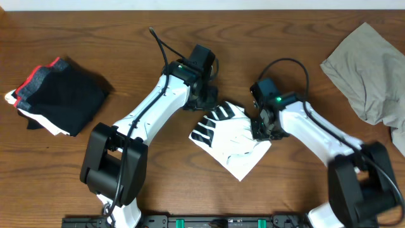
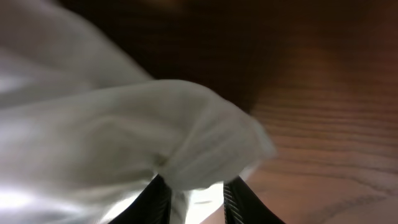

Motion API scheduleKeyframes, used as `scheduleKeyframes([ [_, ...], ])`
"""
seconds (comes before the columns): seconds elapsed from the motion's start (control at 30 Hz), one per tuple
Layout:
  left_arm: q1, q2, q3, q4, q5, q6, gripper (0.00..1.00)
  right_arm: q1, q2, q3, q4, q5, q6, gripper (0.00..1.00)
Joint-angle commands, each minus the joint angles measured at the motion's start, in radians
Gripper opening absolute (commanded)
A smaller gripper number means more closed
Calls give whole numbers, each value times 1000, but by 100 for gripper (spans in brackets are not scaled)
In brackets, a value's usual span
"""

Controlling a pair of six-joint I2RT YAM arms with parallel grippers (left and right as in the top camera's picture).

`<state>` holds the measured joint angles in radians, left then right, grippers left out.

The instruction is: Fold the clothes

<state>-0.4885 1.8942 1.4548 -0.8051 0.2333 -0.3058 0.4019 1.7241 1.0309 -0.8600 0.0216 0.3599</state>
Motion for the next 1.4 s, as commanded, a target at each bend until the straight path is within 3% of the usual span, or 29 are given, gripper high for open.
scheduleKeyframes([
  [0.0,0,-1,3,-8,2,21,56,-24,77,-12,-14,51,66,29],
  [0.2,-2,-1,2,-6,3,21,56,-25,110,-12,-2,55,55,32],
  [0.43,-2,-1,-1,4,3,21,75,-31,110,-12,84,179,43,39],
  [0.53,-2,0,-19,11,3,22,75,-42,110,-12,138,257,42,47],
  [0.73,-8,4,-71,15,3,24,75,-60,109,-7,282,259,-144,52],
  [0.87,-33,5,-98,12,4,24,75,-60,108,20,306,259,-159,57],
  [1.13,-127,5,-108,-165,10,24,74,-67,17,167,188,78,-159,60],
  [1.23,-131,5,-108,-245,-18,24,67,-69,-45,220,80,31,-159,60],
  [1.37,-123,5,-107,-303,-63,24,66,-68,-135,243,-76,-36,-159,60],
])
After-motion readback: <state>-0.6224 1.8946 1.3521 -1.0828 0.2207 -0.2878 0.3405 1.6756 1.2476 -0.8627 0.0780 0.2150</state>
